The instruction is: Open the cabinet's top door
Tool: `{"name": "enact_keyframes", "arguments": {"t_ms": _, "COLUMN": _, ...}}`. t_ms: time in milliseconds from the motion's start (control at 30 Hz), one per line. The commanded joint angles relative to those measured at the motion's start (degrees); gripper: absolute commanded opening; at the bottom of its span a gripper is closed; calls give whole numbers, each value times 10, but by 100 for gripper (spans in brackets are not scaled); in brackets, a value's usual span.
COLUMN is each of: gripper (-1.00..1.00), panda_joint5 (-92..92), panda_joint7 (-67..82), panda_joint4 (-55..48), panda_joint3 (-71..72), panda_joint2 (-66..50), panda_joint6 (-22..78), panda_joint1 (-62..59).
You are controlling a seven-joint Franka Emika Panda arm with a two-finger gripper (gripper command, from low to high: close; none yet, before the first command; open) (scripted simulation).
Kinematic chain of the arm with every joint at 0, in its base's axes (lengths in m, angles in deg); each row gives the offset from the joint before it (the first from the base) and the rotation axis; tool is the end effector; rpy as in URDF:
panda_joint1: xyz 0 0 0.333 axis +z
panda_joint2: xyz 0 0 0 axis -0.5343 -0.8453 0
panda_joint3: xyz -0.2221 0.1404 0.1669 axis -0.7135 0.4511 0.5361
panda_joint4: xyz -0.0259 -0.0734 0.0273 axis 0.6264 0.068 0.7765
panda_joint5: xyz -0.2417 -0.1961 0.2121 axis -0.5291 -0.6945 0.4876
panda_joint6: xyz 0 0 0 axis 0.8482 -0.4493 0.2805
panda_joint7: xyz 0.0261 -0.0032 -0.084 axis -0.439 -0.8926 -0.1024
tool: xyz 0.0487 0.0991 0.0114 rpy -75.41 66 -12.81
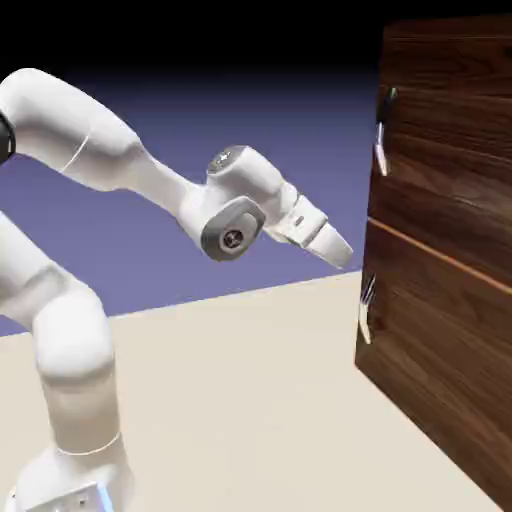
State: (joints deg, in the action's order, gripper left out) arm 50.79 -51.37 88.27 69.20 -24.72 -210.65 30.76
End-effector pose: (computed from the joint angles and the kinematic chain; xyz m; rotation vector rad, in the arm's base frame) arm 0.3862 -0.0032 0.4773 -2.3553 1.0954 -1.0372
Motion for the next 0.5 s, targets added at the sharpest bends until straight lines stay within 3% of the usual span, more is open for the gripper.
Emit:
{"name": "enact_keyframes", "arguments": {"t_ms": 0, "gripper": 0, "panda_joint5": 25, "panda_joint7": -7, "panda_joint4": -6, "panda_joint3": 9, "panda_joint2": 1, "panda_joint6": 0, "panda_joint1": -8}}
{"name": "enact_keyframes", "arguments": {"t_ms": 467, "gripper": 0, "panda_joint5": 374, "panda_joint7": -110, "panda_joint4": -97, "panda_joint3": 127, "panda_joint2": 11, "panda_joint6": 1, "panda_joint1": -124}}
